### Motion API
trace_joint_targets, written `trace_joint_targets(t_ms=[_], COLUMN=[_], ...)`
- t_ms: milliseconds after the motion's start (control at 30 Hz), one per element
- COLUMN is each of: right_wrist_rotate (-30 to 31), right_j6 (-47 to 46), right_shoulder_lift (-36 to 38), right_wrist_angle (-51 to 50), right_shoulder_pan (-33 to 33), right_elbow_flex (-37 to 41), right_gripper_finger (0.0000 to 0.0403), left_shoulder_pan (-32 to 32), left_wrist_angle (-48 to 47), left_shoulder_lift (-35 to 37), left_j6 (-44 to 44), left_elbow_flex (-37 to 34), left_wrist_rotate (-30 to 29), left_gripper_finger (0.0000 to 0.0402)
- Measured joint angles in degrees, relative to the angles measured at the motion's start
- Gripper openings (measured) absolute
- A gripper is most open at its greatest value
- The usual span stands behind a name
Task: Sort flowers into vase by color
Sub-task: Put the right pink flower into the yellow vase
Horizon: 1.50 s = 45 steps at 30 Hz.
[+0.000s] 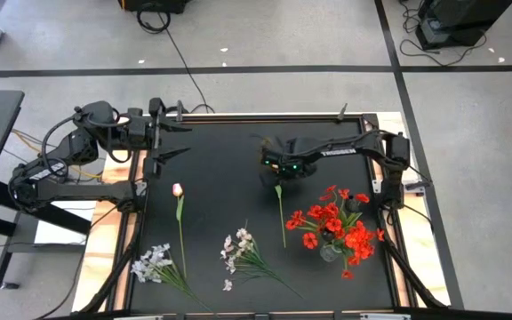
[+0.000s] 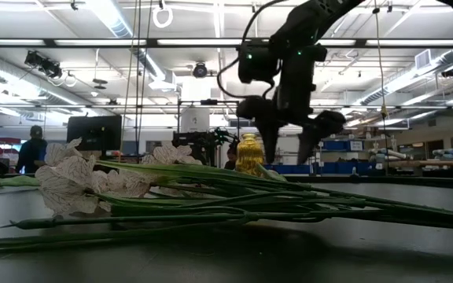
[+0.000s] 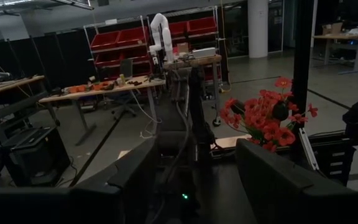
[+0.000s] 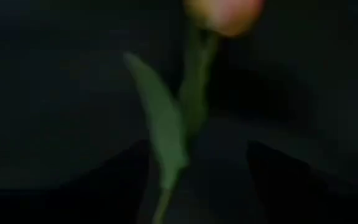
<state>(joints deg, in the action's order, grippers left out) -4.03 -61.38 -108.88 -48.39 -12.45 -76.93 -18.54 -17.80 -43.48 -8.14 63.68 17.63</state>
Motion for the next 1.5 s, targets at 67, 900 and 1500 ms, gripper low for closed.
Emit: trace_joint_targets(t_ms=[67,900,1500], right_wrist_rotate=[1.26,1.5,-1.78], right_j6=[0.64,1.56,-0.1], right_shoulder_lift=[-0.46,-6.72,2.67], right_wrist_angle=[0.33,3.13,9.29], right_shoulder_pan=[0.46,0.85,1.66], right_elbow_flex=[0.01,-0.11,0.13], right_gripper_finger=[0.028,0.0059,0.0007], left_shoulder_pan=[-0.01,0.01,0.01], left_wrist_angle=[0.0,0.04,0.02], left_shoulder_lift=[-0.01,0.0,0.0], left_j6=[0.01,0.0,0.0], left_elbow_flex=[0.0,0.0,0.0], left_wrist_rotate=[0.0,0.0,0.0], left_gripper_finger=[0.0224,0.0224,0.0224])
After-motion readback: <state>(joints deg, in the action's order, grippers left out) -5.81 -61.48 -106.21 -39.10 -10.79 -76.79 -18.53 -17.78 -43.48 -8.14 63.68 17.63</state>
